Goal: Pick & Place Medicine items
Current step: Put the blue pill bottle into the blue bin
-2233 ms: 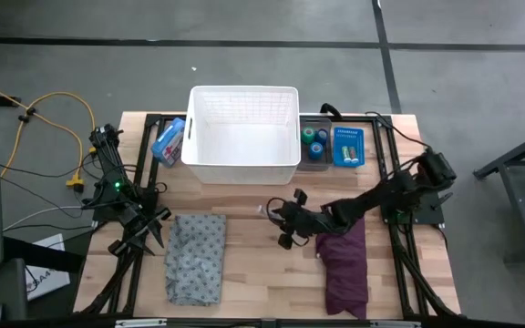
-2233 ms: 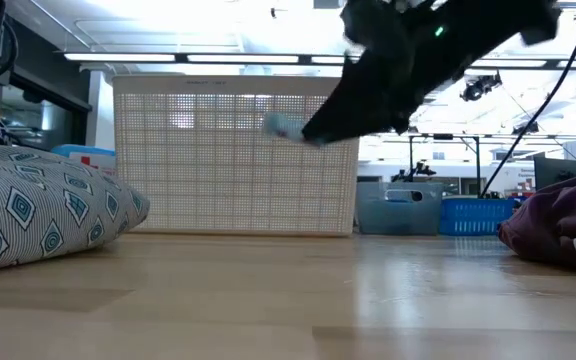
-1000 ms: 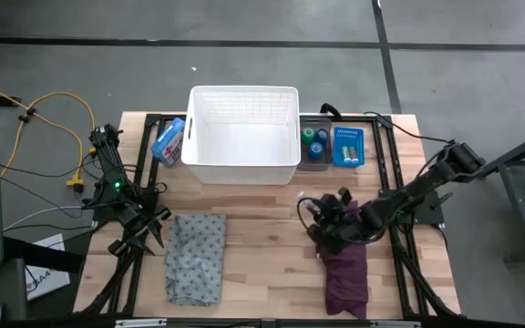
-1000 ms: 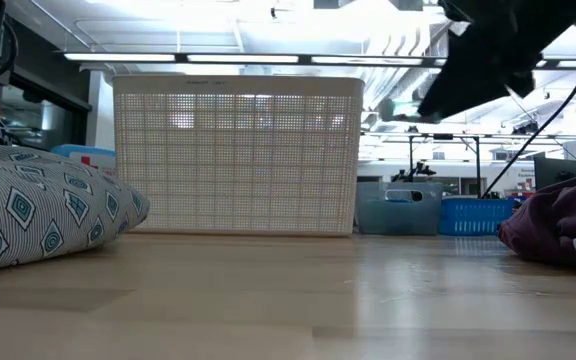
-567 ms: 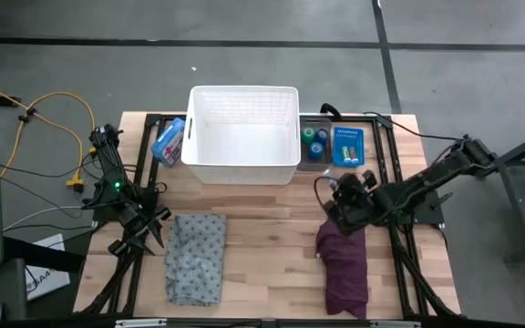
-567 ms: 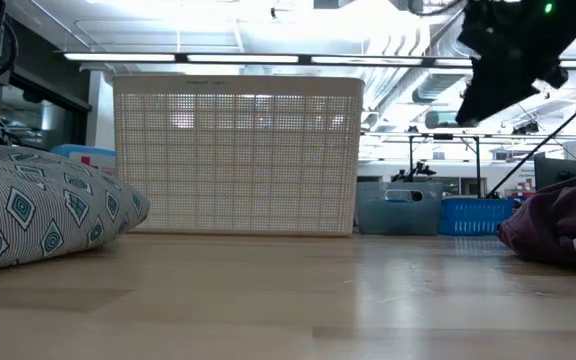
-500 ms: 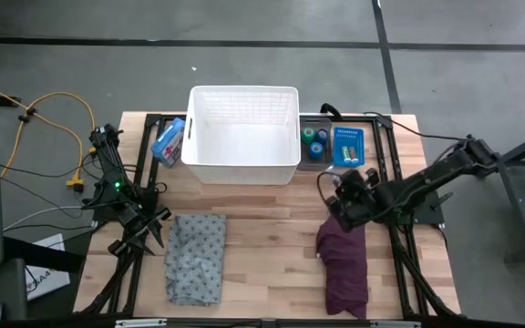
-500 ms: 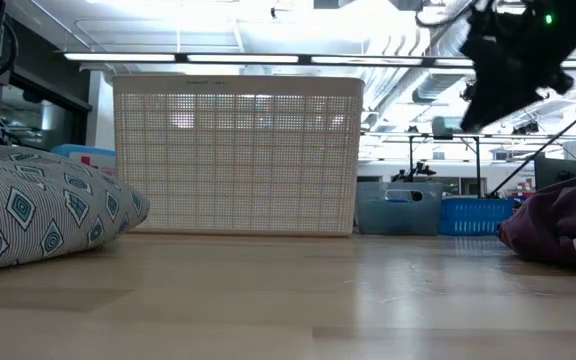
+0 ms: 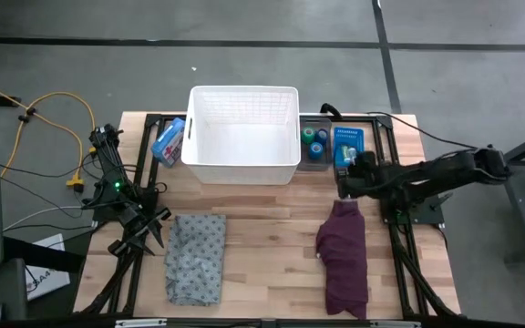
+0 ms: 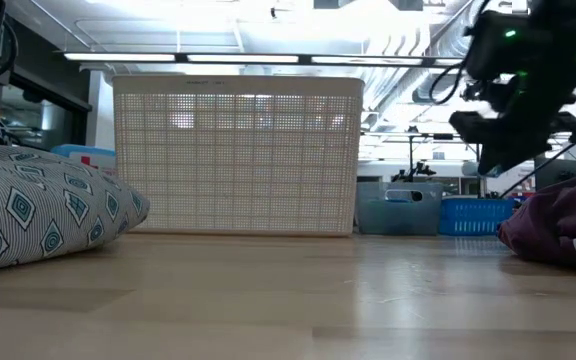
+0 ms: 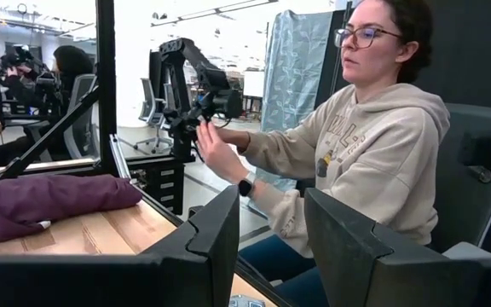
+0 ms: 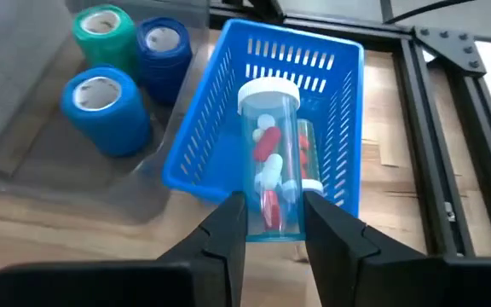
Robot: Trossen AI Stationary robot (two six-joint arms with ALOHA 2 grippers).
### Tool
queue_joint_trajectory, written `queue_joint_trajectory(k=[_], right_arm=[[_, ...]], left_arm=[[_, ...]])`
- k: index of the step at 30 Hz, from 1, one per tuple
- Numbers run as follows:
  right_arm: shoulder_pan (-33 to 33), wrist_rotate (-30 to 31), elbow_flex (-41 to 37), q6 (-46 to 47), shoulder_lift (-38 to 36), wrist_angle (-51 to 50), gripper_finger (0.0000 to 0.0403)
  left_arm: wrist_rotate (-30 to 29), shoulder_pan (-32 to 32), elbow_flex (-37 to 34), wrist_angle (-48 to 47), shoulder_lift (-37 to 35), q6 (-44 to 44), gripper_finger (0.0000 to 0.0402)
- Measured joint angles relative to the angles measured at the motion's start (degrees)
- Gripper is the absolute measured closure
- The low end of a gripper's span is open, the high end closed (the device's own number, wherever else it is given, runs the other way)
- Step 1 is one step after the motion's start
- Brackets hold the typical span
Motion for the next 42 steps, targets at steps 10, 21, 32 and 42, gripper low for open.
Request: queue_joint_trajectory(k=[10,21,32,42], right_arm=[[-16.5,-8.2,0.0,-21.1,0.2,14.9,0.0310],[-29.0,-20.4,0.0,-32.4,0.2,20.6,0.0310],[-33.5,-28.6,0.0,-32.9,5.9,20.9,0.0310],[-34.8,-29.6,0.0,-34.6,8.6,24.5,0.0310]], left_arm=[[0.0,0.0,0.0,0.0,0.0,0.0,0.0274],[0.0,0.0,0.0,0.0,0.0,0.0,0.0274],[0.0,0.0,0.0,0.0,0.0,0.0,0.0274],[0.0,0.0,0.0,0.0,0.0,0.0,0.0274]])
